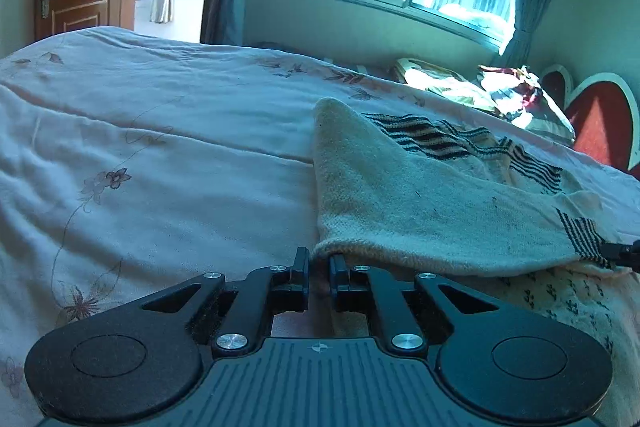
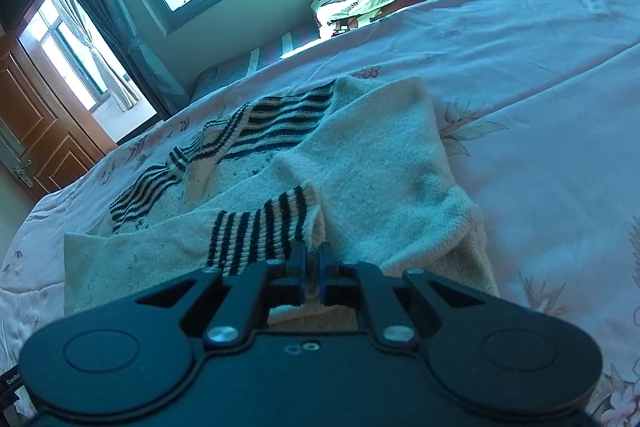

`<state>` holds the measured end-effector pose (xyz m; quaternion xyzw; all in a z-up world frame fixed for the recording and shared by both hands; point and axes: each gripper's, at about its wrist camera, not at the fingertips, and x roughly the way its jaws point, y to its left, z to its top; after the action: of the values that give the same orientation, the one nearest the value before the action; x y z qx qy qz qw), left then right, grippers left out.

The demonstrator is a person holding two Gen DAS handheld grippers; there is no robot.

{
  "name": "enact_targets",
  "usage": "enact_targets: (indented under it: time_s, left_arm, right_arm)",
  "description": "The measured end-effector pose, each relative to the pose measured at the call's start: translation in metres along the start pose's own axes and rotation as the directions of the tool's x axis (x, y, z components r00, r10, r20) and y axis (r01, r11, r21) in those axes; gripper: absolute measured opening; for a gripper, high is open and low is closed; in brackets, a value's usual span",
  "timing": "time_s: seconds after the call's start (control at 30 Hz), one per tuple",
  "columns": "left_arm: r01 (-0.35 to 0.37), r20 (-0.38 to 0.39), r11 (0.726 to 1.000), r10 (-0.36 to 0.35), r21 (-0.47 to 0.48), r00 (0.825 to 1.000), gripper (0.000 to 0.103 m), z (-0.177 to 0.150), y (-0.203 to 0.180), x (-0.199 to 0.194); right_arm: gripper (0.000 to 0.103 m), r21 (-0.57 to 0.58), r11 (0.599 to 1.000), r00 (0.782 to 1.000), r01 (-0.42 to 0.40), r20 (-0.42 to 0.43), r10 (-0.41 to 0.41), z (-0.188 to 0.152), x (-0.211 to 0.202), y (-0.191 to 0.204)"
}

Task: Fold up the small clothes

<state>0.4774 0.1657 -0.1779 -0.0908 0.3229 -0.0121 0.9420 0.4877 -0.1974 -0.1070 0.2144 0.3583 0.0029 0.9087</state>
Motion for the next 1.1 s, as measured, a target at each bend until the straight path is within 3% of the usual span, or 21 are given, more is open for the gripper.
enact_targets:
  time_s: [0.03,0.2,0.33,0.4,0.47,0.5,0.57,0.7,1.0,1.03,1.1]
  left_arm:
    - [0.019,-0.012,1.0,-0.019,-0.008,1.0,0.016,0.0,0.004,-0.004]
    - [0.068,0.047,0.991,-0.063,-0.111,0.997,0.017,0.011,0.024,-0.03]
    - [0.161,0.077,0.973,-0.15,-0.163,0.986,0.017,0.028,0.013,-0.015]
    - [0.227,0.057,0.956,-0.221,-0.185,0.974,0.017,0.031,0.003,0.001]
    - [0.151,-0.048,0.973,-0.161,-0.177,0.986,0.017,0.024,-0.008,0.026]
    - [0.123,-0.064,0.977,-0.136,-0.177,0.989,0.016,0.016,-0.008,0.033]
    - [0.157,0.001,0.967,-0.16,-0.199,0.987,0.016,0.001,-0.004,0.033]
    - [0.131,0.045,0.975,-0.125,-0.18,0.991,0.017,0.001,-0.012,0.021]
    - [0.104,0.022,0.974,-0.102,-0.199,0.995,0.017,0.013,-0.008,0.026]
    - [0.1,0.048,0.979,-0.093,-0.177,0.995,0.018,0.019,-0.009,0.022]
    - [0.106,0.099,0.987,-0.094,-0.122,0.991,0.05,0.04,-0.01,0.021]
  right_arm:
    - [0.007,0.001,1.0,1.0,-0.004,-0.003,0.004,0.001,0.0,-0.001]
    - [0.007,0.002,1.0,1.0,-0.017,-0.001,0.017,0.002,0.0,-0.003]
    - [0.007,-0.003,1.0,1.0,-0.011,0.019,0.011,0.003,-0.004,-0.002]
    - [0.007,-0.006,1.0,1.0,-0.015,0.018,0.015,0.004,-0.005,-0.002]
    - [0.007,-0.02,1.0,1.0,-0.011,0.017,0.012,0.004,-0.005,-0.001]
    - [0.007,-0.024,1.0,1.0,-0.008,0.017,0.008,0.004,-0.005,-0.002]
    - [0.007,-0.015,1.0,1.0,-0.004,0.013,0.004,0.003,-0.006,-0.006]
    - [0.007,-0.03,1.0,1.0,-0.006,0.018,0.006,0.001,-0.011,-0.009]
    - [0.008,-0.027,1.0,1.0,-0.01,0.008,0.01,0.0,-0.007,-0.017]
    - [0.012,-0.04,0.999,1.0,-0.02,0.007,0.021,0.002,-0.01,-0.016]
    - [0.022,-0.071,0.997,0.998,-0.012,0.056,0.015,0.005,-0.021,-0.015]
